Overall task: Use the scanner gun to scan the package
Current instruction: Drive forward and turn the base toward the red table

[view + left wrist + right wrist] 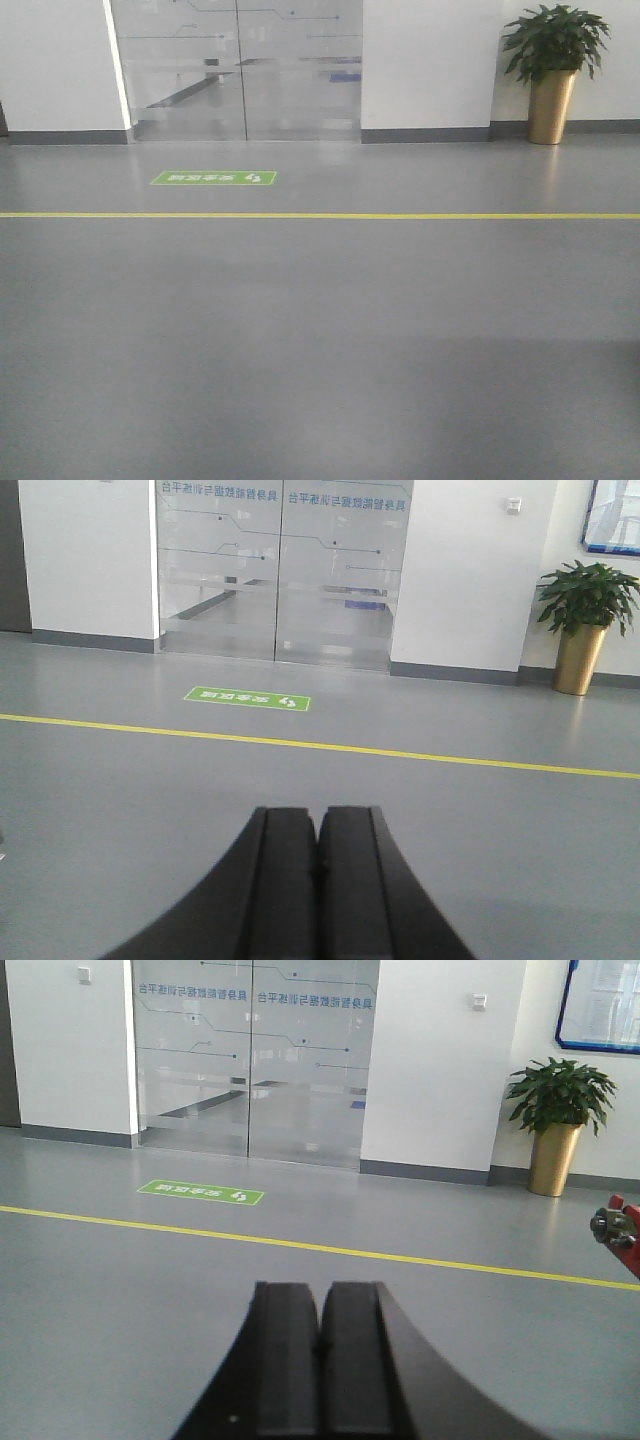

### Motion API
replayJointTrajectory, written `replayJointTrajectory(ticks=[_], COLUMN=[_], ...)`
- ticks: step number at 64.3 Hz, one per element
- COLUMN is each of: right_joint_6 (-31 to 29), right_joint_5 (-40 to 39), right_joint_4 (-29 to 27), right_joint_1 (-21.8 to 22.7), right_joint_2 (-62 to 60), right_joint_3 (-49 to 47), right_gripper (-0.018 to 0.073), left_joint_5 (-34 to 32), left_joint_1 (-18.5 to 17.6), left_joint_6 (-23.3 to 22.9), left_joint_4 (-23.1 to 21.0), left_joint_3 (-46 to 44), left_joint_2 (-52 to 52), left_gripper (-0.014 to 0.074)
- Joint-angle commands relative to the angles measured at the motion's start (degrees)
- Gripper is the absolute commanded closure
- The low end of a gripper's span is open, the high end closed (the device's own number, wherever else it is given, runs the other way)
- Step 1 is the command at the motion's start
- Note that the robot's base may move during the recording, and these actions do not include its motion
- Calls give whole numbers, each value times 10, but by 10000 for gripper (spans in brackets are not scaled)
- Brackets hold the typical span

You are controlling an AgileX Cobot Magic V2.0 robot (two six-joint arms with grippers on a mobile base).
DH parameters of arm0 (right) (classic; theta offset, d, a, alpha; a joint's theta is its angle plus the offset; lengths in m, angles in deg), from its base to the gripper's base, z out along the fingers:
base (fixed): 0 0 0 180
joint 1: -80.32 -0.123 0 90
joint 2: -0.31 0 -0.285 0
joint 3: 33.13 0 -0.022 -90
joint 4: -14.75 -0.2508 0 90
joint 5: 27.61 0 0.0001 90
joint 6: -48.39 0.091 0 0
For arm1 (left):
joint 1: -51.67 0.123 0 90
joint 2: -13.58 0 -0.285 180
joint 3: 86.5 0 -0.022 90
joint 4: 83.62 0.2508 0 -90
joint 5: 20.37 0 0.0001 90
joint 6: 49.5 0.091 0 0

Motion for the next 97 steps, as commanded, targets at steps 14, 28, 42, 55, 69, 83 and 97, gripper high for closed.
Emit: replayJointTrajectory(ticks=[14,28,42,55,69,83,97], right_joint_6=[-5,-5,-5,-5,-5,-5,-5], right_joint_5=[-11,-11,-11,-11,-11,-11,-11], right_joint_4=[4,4,4,4,4,4,4], right_joint_1=[-1,-1,-1,-1,-1,-1,-1], right_joint_2=[-2,-2,-2,-2,-2,-2,-2], right_joint_3=[0,0,0,0,0,0,0], right_gripper=[712,712,712,712,712,712,712], left_joint_5=[-11,-11,-11,-11,-11,-11,-11], left_joint_1=[-1,-1,-1,-1,-1,-1,-1], left_joint_6=[-4,-4,-4,-4,-4,-4,-4], left_joint_4=[-1,-1,-1,-1,-1,-1,-1], left_joint_3=[-1,-1,-1,-1,-1,-1,-1], left_joint_2=[2,2,2,2,2,2,2], left_gripper=[707,707,707,707,707,707,707])
